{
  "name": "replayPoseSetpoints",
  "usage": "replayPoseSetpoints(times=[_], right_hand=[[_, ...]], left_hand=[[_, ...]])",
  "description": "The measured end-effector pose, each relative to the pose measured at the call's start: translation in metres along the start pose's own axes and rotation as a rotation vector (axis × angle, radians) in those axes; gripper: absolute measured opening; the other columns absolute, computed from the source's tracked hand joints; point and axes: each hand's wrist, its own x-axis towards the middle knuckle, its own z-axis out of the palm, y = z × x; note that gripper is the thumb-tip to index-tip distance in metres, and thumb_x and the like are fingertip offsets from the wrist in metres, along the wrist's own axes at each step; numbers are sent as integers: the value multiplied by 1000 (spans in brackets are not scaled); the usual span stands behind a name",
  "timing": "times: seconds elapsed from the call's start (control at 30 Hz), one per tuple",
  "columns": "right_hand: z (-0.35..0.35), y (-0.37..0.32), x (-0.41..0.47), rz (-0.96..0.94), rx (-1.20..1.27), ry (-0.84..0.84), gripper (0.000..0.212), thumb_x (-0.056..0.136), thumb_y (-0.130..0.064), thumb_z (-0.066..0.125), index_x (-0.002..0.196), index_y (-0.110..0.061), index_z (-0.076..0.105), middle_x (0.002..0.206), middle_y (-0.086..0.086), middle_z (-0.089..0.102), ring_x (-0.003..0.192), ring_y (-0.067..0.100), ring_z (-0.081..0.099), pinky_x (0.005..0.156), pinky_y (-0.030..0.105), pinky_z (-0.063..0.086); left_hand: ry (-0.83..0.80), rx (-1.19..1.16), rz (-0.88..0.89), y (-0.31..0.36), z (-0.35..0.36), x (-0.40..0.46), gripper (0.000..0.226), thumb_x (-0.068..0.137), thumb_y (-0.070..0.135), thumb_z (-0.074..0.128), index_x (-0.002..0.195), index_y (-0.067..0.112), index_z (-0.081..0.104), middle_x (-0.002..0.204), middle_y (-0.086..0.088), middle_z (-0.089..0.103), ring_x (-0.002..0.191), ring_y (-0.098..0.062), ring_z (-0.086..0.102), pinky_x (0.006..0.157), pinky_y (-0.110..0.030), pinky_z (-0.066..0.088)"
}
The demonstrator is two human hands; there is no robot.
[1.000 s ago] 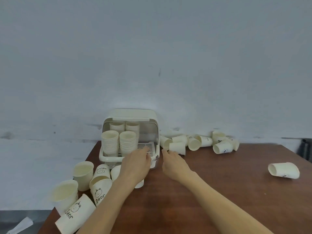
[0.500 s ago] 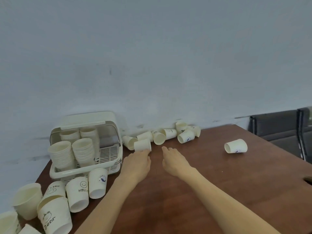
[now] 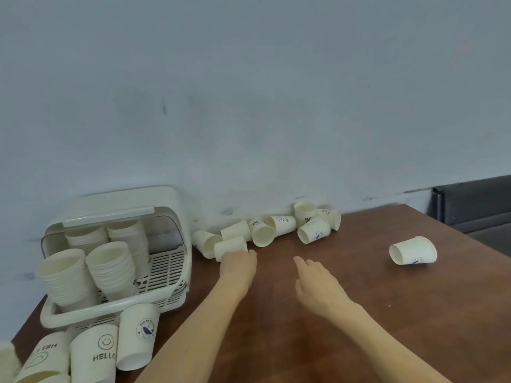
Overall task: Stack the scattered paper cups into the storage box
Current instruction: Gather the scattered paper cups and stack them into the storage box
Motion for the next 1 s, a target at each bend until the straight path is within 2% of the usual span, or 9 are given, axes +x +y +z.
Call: replayPoseSetpoints(times=[0.07,0.17,0.3,0.43,0.5,0.6,0.7,0.87,1.0], right_hand=[[5,2,7,-5,1,3,39,95,-16,40,134,-11,37,111,6,53,103,26,50,85,35,45],[12,2,16,-11,16,3,41,96,-16,39,137,-11,34,112,6,52,104,26,49,86,35,45],[20,-2,23,-24,24,0,42,96,-17,38,137,-12,33,113,6,52,106,26,49,89,36,44],[25,-7,33,-23,40,-1,41,95,-16,39,136,-12,35,113,6,53,106,27,49,88,36,44],[28,-11,41,-12,64,-2,40,95,-16,39,134,-12,37,113,6,53,107,27,49,88,36,43],[36,-17,54,25,150,12,43,94,-13,39,137,-14,38,116,6,55,110,27,49,90,35,41],[46,-26,71,67,195,37,45,92,-10,39,136,-14,43,116,8,57,111,29,51,91,36,42],[65,-41,116,148,208,69,26,85,-11,40,100,-14,60,97,9,63,95,32,56,79,39,47],[83,-54,149,206,153,112,9,84,-18,44,78,-16,50,90,7,62,87,31,54,75,39,43]], left_hand=[[-29,36,-13,2,7,12,39,87,2,54,125,10,47,109,-6,65,96,-25,65,65,-29,37],[-80,84,-54,1,13,24,49,84,3,58,131,9,45,109,-4,66,94,-24,67,69,-27,47],[-87,133,-67,-3,15,33,52,79,-1,62,129,8,52,115,-3,65,90,-22,67,72,-27,52],[4,140,-42,-8,8,33,42,78,-6,62,117,8,56,111,-6,59,96,-22,62,67,-27,42],[39,96,-62,-10,4,30,41,78,-8,60,117,6,54,102,-8,58,98,-23,61,65,-28,38],[78,0,-98,-11,-1,23,39,77,-8,60,113,7,56,71,-5,39,95,-24,62,64,-28,39],[128,-175,-130,-10,-6,6,33,84,0,58,113,14,52,96,-3,61,96,-22,63,63,-29,37],[238,-434,-214,-13,-10,-25,17,98,19,44,114,19,47,105,-1,61,96,-25,63,62,-32,33],[297,-652,-270,-19,-9,-52,15,101,29,30,102,23,44,100,4,59,94,-24,60,64,-33,35]])
